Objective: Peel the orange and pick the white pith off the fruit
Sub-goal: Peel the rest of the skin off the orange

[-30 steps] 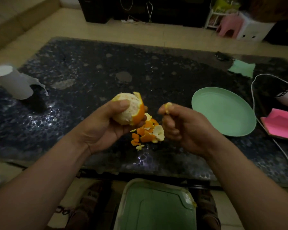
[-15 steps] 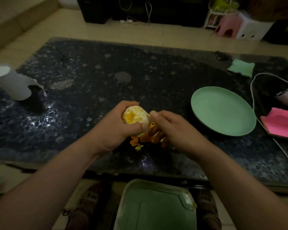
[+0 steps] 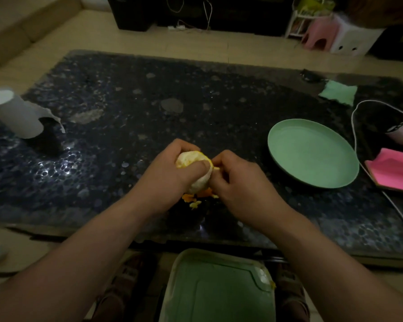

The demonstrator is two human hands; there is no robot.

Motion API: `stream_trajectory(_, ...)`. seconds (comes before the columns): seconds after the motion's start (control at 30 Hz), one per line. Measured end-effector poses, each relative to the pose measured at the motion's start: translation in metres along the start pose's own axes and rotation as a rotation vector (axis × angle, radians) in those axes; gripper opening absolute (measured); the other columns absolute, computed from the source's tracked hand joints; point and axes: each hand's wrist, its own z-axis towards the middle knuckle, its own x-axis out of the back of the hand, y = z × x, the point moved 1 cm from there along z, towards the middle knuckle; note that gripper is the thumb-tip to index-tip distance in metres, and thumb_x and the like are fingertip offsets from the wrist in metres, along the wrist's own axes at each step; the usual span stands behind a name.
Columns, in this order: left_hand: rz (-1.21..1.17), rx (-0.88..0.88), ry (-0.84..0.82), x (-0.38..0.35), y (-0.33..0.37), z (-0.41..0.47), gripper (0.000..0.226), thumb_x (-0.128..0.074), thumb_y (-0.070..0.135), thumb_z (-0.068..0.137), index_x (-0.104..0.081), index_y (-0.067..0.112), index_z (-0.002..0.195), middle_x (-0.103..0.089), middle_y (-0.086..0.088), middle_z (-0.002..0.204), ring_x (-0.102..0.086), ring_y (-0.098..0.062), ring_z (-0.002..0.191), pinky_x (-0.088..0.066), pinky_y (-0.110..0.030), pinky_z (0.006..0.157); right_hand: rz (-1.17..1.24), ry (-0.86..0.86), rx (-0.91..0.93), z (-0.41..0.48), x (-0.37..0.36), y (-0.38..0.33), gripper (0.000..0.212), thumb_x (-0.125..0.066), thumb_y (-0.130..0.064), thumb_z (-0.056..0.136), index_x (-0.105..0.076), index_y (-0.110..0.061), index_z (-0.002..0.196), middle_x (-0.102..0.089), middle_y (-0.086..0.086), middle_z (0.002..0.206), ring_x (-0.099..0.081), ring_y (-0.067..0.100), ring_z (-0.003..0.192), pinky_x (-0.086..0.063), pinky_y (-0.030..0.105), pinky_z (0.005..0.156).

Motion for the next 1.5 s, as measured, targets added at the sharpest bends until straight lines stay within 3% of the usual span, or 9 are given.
stream_trajectory(0.13, -0.055, 0.010, 0.067, -0.007, -0.005, -0.002, 0.032, -0.084, 0.048, 0.083, -0.069, 0.030, 0.104, -0.075, 0.007, 0.094, -0.075, -0.011, 0.083, -0.066, -0.038, 0.071, -0.037, 0.024, 0.024, -0.003, -0.005, -0.003, 0.012, -0.057, -0.035, 0.100, -0.051, -0.031, 0.090, -0.062, -0.009, 0.072, -0.060, 0.007, 0.062, -0.040, 0.024, 0.050)
stream_trajectory(0.3, 0.057, -0.042, 0.001, -0.007, -0.008, -0.001, 0.030, -0.086, 0.044, 0.081, -0.069, 0.030, 0.102, -0.075, 0.005, 0.091, -0.073, -0.011, 0.080, -0.063, -0.037, 0.070, 0.009, -0.087, -0.031, -0.002, -0.001, 0.002, 0.008, -0.058, -0.034, 0.099, -0.063, -0.031, 0.104, -0.069, -0.010, 0.081, -0.064, 0.004, 0.068, -0.043, 0.017, 0.050)
stream_trajectory(0.6, 0.003, -0.019, 0.009, -0.003, -0.006, -0.002, 0.025, -0.081, 0.040, 0.088, -0.069, 0.030, 0.107, -0.073, 0.004, 0.099, -0.073, -0.007, 0.082, -0.061, -0.027, 0.066, 0.147, -0.155, -0.101, 0.003, 0.001, 0.004, 0.016, -0.051, -0.029, 0.102, -0.065, -0.034, 0.109, -0.072, -0.008, 0.090, -0.069, 0.007, 0.078, -0.054, 0.029, 0.066)
stream_trajectory(0.73, 0.035, -0.038, 0.047, -0.002, -0.005, -0.002, 0.032, -0.082, 0.046, 0.086, -0.069, 0.030, 0.110, -0.072, 0.005, 0.102, -0.073, -0.010, 0.085, -0.063, -0.031, 0.068, 0.022, -0.155, -0.092, 0.002, 0.000, 0.002, 0.023, -0.050, -0.031, 0.107, -0.066, -0.024, 0.091, -0.070, -0.007, 0.078, -0.064, 0.003, 0.064, -0.046, 0.020, 0.056)
stream_trajectory(0.93, -0.567, 0.264, 0.005, 0.006, 0.006, 0.002, 0.038, -0.077, 0.041, 0.082, -0.068, 0.016, 0.109, -0.077, -0.005, 0.095, -0.075, -0.021, 0.084, -0.061, -0.035, 0.063, 0.685, -0.239, -0.201, 0.005, 0.011, 0.004, 0.026, -0.048, -0.021, 0.111, -0.069, -0.013, 0.099, -0.069, 0.005, 0.079, -0.061, 0.014, 0.065, -0.048, 0.025, 0.060)
stream_trajectory(1.03, -0.619, 0.291, -0.014, 0.010, 0.004, 0.005, 0.059, -0.079, 0.043, 0.073, -0.067, 0.009, 0.120, -0.080, -0.006, 0.095, -0.078, -0.022, 0.085, -0.063, -0.038, 0.066, 0.267, -0.150, -0.171, 0.013, 0.000, 0.018, 0.022, -0.053, -0.025, 0.109, -0.071, -0.028, 0.122, -0.074, -0.005, 0.095, -0.065, 0.008, 0.075, -0.050, 0.029, 0.070)
stream_trajectory(1.13, -0.581, 0.285, -0.025, 0.008, 0.000, 0.005, 0.070, -0.079, 0.035, 0.073, -0.062, 0.003, 0.132, -0.078, -0.012, 0.107, -0.078, -0.021, 0.087, -0.063, -0.037, 0.067, -0.013, -0.124, -0.115, 0.013, -0.007, 0.018, 0.043, -0.053, -0.027, 0.108, -0.054, -0.044, 0.148, -0.066, -0.018, 0.127, -0.064, 0.002, 0.105, -0.048, 0.021, 0.086)
stream_trajectory(1.33, -0.447, 0.191, -0.097, 0.008, -0.004, 0.005, 0.064, -0.082, 0.040, 0.072, -0.067, 0.010, 0.126, -0.078, -0.011, 0.113, -0.076, -0.023, 0.099, -0.062, -0.039, 0.086, 0.377, -0.137, -0.176, 0.009, 0.000, 0.004, 0.030, -0.050, -0.054, 0.106, -0.068, -0.030, 0.106, -0.074, -0.004, 0.095, -0.072, 0.004, 0.070, -0.052, 0.029, 0.061)
stream_trajectory(1.5, -0.314, 0.114, -0.072, 0.003, 0.000, 0.001, 0.056, -0.087, 0.048, 0.076, -0.068, 0.015, 0.117, -0.078, -0.008, 0.104, -0.075, -0.022, 0.092, -0.063, -0.037, 0.082, 0.340, -0.130, -0.120, 0.005, 0.000, 0.003, 0.032, -0.048, -0.054, 0.107, -0.065, -0.028, 0.102, -0.075, 0.003, 0.092, -0.074, 0.018, 0.076, -0.063, 0.043, 0.067)
